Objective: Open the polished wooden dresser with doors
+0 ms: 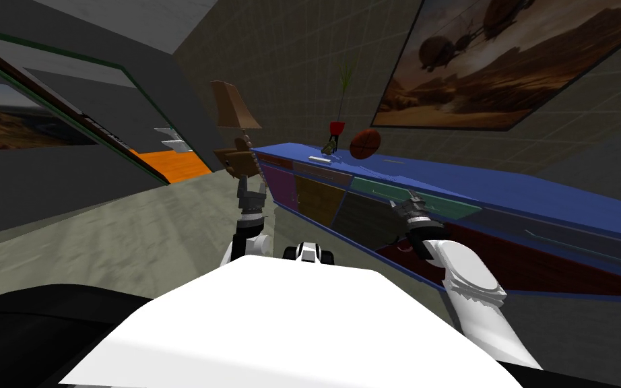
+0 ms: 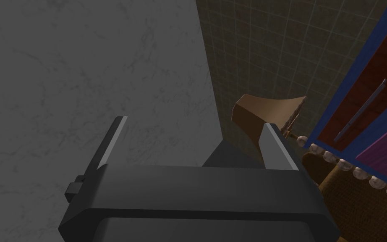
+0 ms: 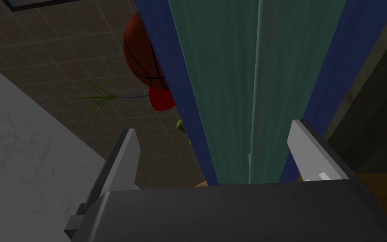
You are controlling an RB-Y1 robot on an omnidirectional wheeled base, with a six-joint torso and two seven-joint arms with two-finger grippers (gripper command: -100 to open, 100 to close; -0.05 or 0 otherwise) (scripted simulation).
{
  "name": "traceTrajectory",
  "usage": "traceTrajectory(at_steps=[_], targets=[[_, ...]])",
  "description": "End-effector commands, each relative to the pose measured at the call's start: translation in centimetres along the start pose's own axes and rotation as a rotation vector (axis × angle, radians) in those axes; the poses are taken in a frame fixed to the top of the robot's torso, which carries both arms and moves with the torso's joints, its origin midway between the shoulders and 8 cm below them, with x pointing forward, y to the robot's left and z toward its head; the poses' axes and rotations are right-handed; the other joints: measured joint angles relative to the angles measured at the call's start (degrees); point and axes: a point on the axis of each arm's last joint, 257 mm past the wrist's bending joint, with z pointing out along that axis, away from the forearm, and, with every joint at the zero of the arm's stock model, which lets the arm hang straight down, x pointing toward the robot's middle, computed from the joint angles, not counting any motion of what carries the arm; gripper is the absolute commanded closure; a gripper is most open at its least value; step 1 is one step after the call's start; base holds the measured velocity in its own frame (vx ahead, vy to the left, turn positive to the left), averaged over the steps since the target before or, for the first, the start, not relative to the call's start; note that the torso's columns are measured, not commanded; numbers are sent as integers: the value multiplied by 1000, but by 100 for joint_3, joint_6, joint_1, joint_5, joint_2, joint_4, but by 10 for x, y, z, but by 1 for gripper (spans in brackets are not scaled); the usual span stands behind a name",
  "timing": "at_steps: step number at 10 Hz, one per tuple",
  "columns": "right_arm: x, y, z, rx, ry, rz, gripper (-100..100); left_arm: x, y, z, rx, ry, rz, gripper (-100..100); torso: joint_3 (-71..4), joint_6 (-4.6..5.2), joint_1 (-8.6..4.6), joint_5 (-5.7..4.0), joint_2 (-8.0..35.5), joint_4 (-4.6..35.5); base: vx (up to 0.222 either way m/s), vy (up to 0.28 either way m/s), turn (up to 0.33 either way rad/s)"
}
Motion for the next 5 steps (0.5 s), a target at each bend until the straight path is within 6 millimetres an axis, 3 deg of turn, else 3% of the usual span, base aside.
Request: traceTrajectory(at_steps=[1,5], targets=[[17,3,1,32,71,8,-100,0,0,0,0,0,0,0,2,0,-12,-4,3,1,43,136,0],[38,10,1,68,175,23,-100,0,0,0,0,0,0,0,5,1,-15,-6,8,2,36,118,-3]])
